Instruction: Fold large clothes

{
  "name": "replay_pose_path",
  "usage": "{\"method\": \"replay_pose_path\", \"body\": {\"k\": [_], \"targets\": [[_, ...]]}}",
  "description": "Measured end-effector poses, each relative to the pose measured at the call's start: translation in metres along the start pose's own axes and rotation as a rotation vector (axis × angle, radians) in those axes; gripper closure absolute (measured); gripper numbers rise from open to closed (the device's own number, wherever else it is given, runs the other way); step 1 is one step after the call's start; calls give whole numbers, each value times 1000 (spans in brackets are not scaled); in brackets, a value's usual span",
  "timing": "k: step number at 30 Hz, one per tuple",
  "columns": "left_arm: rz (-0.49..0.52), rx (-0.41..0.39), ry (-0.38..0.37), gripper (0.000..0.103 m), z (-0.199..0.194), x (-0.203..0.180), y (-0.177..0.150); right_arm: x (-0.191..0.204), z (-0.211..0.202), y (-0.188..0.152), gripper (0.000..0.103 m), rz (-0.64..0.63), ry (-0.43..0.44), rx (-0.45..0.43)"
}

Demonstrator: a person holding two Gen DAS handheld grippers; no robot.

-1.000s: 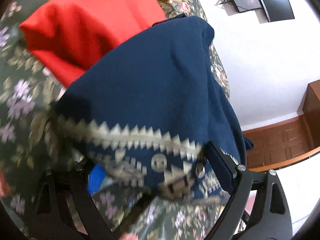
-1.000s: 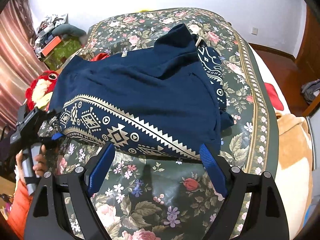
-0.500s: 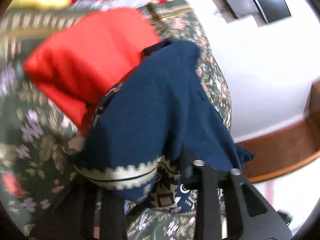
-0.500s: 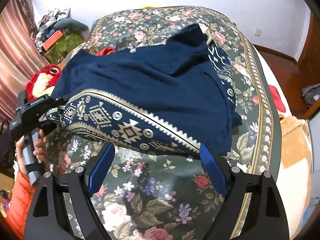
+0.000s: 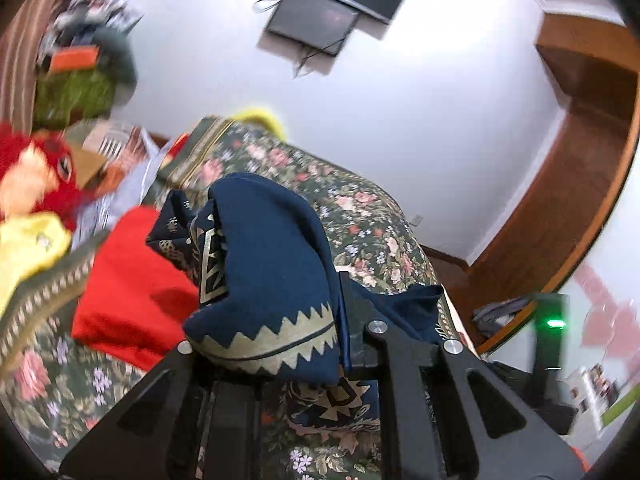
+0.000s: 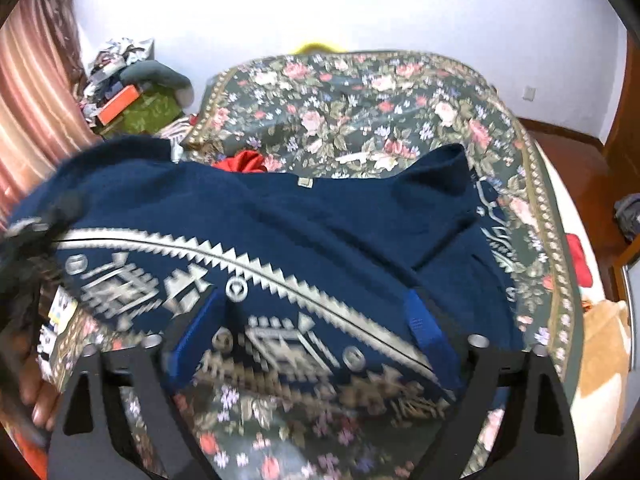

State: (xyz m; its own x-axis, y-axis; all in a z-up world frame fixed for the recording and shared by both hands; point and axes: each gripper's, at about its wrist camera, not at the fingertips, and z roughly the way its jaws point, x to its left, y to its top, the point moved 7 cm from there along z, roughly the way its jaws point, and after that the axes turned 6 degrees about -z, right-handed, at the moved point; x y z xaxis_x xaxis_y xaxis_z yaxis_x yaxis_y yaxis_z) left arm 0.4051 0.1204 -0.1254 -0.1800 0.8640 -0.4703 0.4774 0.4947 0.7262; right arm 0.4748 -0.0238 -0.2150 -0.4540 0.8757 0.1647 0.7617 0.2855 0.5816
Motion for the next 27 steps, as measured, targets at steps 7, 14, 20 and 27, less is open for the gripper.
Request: {"method": "replay_pose_path", "body": {"k": [7,14,20,27], "targets": [[162,48,37,89,34,-46,-19,-3,61,-25,1,53,124,121],[284,81,-26,89,53,-115,-36,-31,27,-27,2,50,189,80],[410,246,-119,89,88,-181,-93,-133,-23,-50,2,143,-59,-13],[478,585,-117,88,135,-180,-199,-209,-58,-91,2,256,-178,14]]}}
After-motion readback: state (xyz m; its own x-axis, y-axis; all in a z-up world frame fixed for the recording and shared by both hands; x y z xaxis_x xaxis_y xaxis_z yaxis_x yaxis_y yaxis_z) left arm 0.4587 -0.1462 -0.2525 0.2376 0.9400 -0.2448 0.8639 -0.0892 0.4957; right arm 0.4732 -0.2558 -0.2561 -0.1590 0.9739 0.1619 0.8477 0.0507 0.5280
